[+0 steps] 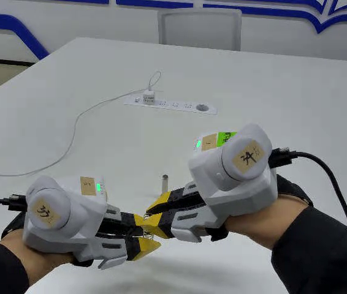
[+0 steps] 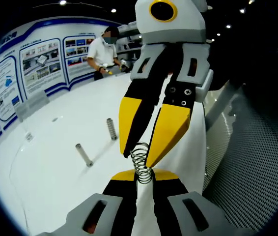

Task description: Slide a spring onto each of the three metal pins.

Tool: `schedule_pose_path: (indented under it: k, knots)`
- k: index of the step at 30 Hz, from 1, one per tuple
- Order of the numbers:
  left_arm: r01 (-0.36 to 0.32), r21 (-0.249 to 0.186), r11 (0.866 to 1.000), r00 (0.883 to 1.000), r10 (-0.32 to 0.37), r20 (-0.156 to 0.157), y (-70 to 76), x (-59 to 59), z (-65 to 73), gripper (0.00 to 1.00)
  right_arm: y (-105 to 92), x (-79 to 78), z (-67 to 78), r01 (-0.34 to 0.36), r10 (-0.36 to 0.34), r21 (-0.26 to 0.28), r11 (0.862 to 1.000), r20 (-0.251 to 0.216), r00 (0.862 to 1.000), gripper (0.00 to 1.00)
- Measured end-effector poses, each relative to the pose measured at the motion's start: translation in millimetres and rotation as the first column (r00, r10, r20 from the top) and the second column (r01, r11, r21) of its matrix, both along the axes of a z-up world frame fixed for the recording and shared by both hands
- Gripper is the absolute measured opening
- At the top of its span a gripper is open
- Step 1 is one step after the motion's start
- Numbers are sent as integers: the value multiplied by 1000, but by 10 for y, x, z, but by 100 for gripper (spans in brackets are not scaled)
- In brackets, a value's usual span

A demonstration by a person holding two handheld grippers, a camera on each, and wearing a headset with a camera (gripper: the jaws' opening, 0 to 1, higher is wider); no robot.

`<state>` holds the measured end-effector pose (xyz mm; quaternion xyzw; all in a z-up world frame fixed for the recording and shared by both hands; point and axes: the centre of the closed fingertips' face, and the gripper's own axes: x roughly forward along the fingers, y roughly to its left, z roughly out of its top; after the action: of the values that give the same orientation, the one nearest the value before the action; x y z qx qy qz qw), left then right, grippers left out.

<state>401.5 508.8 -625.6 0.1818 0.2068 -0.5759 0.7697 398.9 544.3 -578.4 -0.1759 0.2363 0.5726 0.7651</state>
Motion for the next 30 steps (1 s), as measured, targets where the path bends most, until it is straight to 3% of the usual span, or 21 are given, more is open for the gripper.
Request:
schedule_pose_path:
  k: [3, 30]
  knots:
    - [-4, -27, 1000, 1000, 4, -6, -14, 1, 44, 11, 8, 3, -12, -4, 4, -4, 1000, 13, 1000, 12]
    - [-40, -80, 996, 998, 37, -43, -14, 32, 96, 11, 0, 52, 37, 31, -31, 27, 999, 18, 999, 12]
